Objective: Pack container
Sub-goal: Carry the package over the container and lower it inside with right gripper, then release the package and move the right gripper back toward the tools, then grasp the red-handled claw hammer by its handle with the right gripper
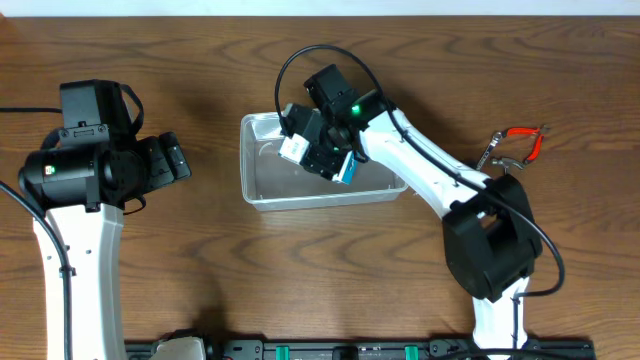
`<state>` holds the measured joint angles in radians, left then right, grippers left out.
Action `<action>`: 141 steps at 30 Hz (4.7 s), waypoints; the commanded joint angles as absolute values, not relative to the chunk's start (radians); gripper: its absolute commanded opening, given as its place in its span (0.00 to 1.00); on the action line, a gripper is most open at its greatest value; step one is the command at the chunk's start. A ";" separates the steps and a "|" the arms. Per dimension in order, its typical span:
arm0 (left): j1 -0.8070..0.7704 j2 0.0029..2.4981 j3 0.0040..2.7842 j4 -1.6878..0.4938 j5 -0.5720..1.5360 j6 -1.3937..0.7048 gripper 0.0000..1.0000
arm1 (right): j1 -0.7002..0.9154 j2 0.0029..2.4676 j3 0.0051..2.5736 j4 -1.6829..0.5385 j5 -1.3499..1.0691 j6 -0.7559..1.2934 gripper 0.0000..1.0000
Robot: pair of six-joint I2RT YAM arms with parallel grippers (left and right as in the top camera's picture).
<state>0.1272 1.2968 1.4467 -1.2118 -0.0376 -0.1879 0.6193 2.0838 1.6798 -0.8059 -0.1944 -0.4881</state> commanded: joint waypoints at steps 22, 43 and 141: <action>0.131 1.292 1.443 -1.224 -0.053 -0.205 0.98 | 0.623 2.152 1.692 -0.868 -0.211 -0.505 0.68; 0.131 1.292 1.443 -1.226 -0.053 -0.205 0.98 | 0.426 1.792 1.972 -1.125 0.263 0.072 0.99; 0.131 1.292 1.442 -1.242 -0.053 -0.204 0.98 | -0.259 1.922 1.110 -0.665 -0.035 -0.045 0.01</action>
